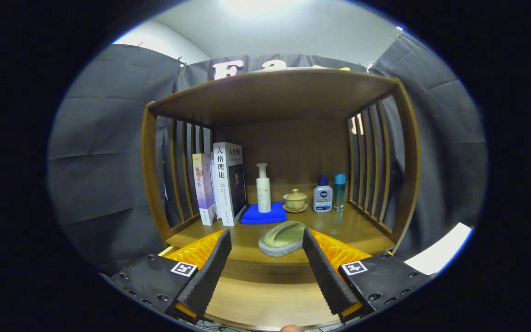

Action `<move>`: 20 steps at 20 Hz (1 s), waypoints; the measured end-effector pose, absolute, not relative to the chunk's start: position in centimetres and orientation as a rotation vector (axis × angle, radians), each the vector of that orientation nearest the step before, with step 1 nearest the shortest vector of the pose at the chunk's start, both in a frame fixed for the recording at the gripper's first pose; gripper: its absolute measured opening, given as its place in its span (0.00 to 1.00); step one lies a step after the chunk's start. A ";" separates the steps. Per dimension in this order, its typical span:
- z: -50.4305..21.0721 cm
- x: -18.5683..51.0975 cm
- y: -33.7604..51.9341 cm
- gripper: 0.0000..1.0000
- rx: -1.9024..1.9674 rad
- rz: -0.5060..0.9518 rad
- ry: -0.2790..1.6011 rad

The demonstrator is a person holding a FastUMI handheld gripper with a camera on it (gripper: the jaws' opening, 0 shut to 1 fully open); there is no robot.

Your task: Pull open the drawer, take out the items inside it, and place them on the countertop above the cabinet.

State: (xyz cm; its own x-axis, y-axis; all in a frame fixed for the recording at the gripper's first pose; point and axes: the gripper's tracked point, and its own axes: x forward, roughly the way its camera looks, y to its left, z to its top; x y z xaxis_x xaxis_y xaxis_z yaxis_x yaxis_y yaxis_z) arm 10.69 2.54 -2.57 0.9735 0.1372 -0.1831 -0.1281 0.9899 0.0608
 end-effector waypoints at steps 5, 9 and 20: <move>-4.4 5.7 2.0 0.98 0.077 0.103 0.161; -4.7 2.5 1.0 0.98 0.081 0.080 0.122; -11.7 -3.7 2.0 0.98 0.000 0.082 0.139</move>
State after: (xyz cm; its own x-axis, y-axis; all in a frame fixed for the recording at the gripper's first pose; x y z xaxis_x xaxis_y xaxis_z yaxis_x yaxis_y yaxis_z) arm -3.69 1.98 -11.69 0.9871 0.0812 -0.1380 -0.0812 0.9967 0.0056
